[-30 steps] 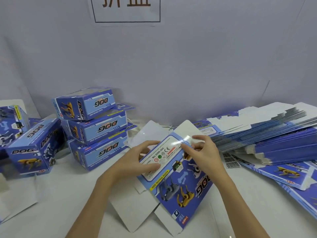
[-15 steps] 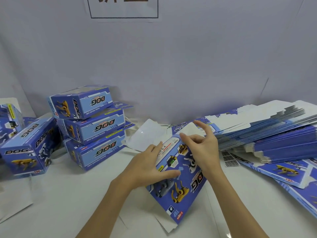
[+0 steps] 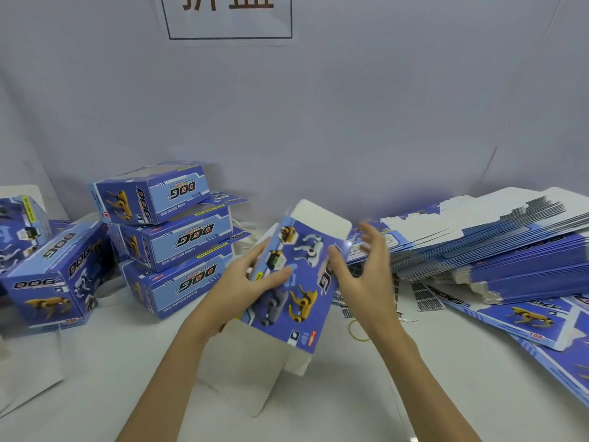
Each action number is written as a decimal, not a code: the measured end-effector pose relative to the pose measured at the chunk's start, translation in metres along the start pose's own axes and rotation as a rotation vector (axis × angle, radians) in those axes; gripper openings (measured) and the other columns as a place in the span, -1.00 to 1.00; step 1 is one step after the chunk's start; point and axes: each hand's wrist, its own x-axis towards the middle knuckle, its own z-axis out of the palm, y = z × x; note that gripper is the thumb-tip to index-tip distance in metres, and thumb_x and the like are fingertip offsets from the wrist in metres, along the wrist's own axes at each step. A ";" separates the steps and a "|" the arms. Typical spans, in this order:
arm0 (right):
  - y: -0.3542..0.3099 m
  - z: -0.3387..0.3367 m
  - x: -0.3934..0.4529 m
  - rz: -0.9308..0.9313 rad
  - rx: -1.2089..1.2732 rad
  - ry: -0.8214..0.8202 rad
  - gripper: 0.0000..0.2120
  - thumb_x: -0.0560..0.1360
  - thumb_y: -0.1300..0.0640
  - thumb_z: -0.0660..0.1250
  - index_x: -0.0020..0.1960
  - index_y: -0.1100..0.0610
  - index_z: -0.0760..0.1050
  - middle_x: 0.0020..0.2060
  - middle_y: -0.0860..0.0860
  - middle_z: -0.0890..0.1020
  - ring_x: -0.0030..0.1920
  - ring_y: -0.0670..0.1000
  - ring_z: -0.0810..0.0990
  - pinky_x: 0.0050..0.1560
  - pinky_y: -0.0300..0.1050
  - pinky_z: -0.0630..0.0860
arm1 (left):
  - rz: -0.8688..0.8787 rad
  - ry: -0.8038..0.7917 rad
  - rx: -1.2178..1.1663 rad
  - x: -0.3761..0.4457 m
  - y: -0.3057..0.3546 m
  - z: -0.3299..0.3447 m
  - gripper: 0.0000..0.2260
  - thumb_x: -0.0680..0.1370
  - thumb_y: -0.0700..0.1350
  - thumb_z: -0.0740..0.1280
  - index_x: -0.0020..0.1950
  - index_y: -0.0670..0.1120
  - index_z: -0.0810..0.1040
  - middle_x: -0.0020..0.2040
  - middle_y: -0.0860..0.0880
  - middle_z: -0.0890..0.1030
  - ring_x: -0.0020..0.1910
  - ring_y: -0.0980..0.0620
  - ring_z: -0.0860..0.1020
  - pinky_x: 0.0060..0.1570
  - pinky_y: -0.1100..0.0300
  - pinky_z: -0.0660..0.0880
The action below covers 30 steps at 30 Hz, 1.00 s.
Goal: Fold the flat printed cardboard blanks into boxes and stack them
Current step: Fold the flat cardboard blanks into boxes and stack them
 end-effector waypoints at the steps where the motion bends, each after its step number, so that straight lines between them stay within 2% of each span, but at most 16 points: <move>1: -0.007 0.005 -0.005 0.186 0.198 -0.138 -0.23 0.49 -0.21 0.49 0.58 -0.11 0.22 0.35 0.00 0.55 0.33 0.00 0.59 0.33 0.13 0.58 | 0.002 0.027 -0.027 0.000 0.001 -0.002 -0.42 0.42 0.34 0.51 0.42 0.38 0.46 0.16 0.24 0.70 0.17 0.20 0.65 0.07 0.27 0.60; 3: -0.013 0.015 -0.014 0.457 0.442 -0.388 -0.13 0.42 -0.25 0.52 0.60 -0.24 0.14 0.27 -0.05 0.69 0.22 0.04 0.72 0.25 0.23 0.64 | -0.029 0.082 -0.063 -0.002 0.005 -0.002 -0.60 0.46 0.30 0.50 0.25 0.48 0.48 0.08 0.44 0.65 0.15 0.37 0.59 0.04 0.37 0.51; 4: -0.012 0.020 -0.017 0.502 0.509 -0.455 -0.14 0.42 -0.22 0.55 0.58 -0.27 0.16 0.22 -0.09 0.72 0.18 0.06 0.74 0.20 0.26 0.67 | -0.042 0.092 -0.088 -0.002 0.007 -0.001 -0.68 0.46 0.26 0.49 0.16 0.48 0.51 0.03 0.46 0.65 0.11 0.39 0.60 -0.02 0.41 0.51; 5: -0.010 0.025 -0.019 0.512 0.551 -0.476 -0.17 0.41 -0.18 0.58 0.54 -0.28 0.20 0.20 -0.11 0.73 0.15 0.09 0.75 0.13 0.26 0.69 | -0.046 0.088 -0.124 -0.003 0.009 -0.001 -0.74 0.45 0.23 0.48 0.10 0.44 0.57 0.01 0.38 0.69 0.06 0.33 0.65 -0.10 0.43 0.54; 8: -0.008 0.034 -0.020 0.479 0.551 -0.389 -0.15 0.34 -0.12 0.62 0.49 -0.26 0.24 0.16 -0.12 0.74 0.11 0.08 0.77 0.09 0.21 0.72 | -0.084 0.079 -0.241 -0.003 0.011 -0.004 -0.69 0.44 0.14 0.48 0.16 0.14 0.69 0.03 0.03 0.77 -0.03 0.08 0.73 -0.18 0.35 0.59; 11: -0.004 0.034 -0.019 0.399 0.552 -0.309 -0.20 0.36 -0.10 0.61 0.49 -0.23 0.27 0.14 -0.13 0.74 0.09 0.05 0.77 0.01 0.05 0.73 | -0.119 0.047 -0.312 -0.003 0.013 -0.004 -0.65 0.50 0.09 0.45 0.23 -0.03 0.67 0.03 -0.04 0.77 -0.03 0.02 0.75 -0.18 0.30 0.62; 13: -0.004 0.032 -0.019 0.350 0.544 -0.310 -0.30 0.43 -0.10 0.57 0.46 -0.28 0.31 0.16 -0.13 0.74 0.10 0.04 0.77 -0.06 -0.05 0.73 | -0.147 0.036 -0.340 -0.003 0.012 -0.001 -0.73 0.54 0.09 0.44 0.20 0.03 0.69 0.03 -0.06 0.76 -0.05 -0.01 0.75 -0.21 0.26 0.63; 16: -0.006 0.032 -0.022 0.289 0.494 -0.303 -0.34 0.50 -0.13 0.51 0.48 -0.35 0.27 0.19 -0.18 0.72 0.14 0.00 0.75 0.04 0.00 0.73 | -0.162 0.037 -0.346 -0.005 0.011 0.002 -0.78 0.55 0.11 0.41 0.15 0.11 0.69 0.02 -0.03 0.77 -0.07 0.03 0.75 -0.24 0.29 0.62; 18: -0.009 0.033 -0.024 0.229 0.422 -0.266 -0.28 0.49 -0.18 0.49 0.53 -0.37 0.19 0.16 -0.26 0.72 0.14 -0.08 0.74 0.12 0.02 0.71 | -0.162 0.052 -0.362 -0.006 0.012 0.002 -0.74 0.56 0.09 0.41 0.22 0.08 0.66 0.06 0.00 0.76 -0.01 0.04 0.74 -0.21 0.29 0.63; 21: -0.009 0.030 -0.023 0.158 0.365 -0.229 -0.12 0.53 -0.15 0.48 0.69 -0.18 0.05 0.15 -0.30 0.71 0.16 -0.16 0.71 0.19 -0.08 0.67 | -0.153 0.061 -0.411 -0.006 0.011 0.007 -0.70 0.57 0.05 0.41 0.28 0.06 0.64 0.14 0.00 0.75 0.09 -0.01 0.73 -0.12 0.25 0.65; 24: -0.009 0.027 -0.021 0.167 0.444 -0.236 -0.25 0.59 0.01 0.49 0.65 -0.13 0.18 0.25 -0.13 0.70 0.23 -0.03 0.71 0.22 0.03 0.66 | -0.162 0.040 -0.458 -0.006 0.009 0.012 -0.83 0.59 0.03 0.40 0.15 0.17 0.71 0.11 -0.01 0.75 0.04 -0.02 0.74 -0.18 0.20 0.67; 25: -0.009 0.026 -0.022 0.177 0.463 -0.231 -0.27 0.57 0.02 0.50 0.63 -0.15 0.22 0.25 -0.12 0.70 0.22 -0.01 0.72 0.17 0.01 0.68 | -0.163 0.025 -0.465 -0.006 0.009 0.013 -0.84 0.58 0.05 0.40 0.11 0.21 0.73 0.12 -0.01 0.75 0.05 -0.02 0.74 -0.17 0.19 0.67; 28: -0.010 0.026 -0.022 0.188 0.475 -0.209 -0.25 0.51 -0.03 0.53 0.58 -0.20 0.24 0.19 -0.22 0.71 0.19 -0.06 0.72 0.04 -0.15 0.70 | -0.146 0.033 -0.480 -0.006 0.007 0.014 -0.77 0.55 0.07 0.40 0.19 0.18 0.70 0.18 -0.01 0.73 0.13 -0.02 0.72 -0.10 0.20 0.66; 30: -0.011 0.023 -0.019 0.209 0.490 -0.229 -0.27 0.51 -0.03 0.53 0.58 -0.19 0.26 0.20 -0.19 0.71 0.19 -0.04 0.73 0.04 -0.10 0.71 | -0.128 0.037 -0.464 -0.005 0.007 0.016 -0.75 0.55 0.10 0.40 0.22 0.20 0.67 0.17 0.01 0.73 0.13 -0.01 0.72 -0.11 0.19 0.67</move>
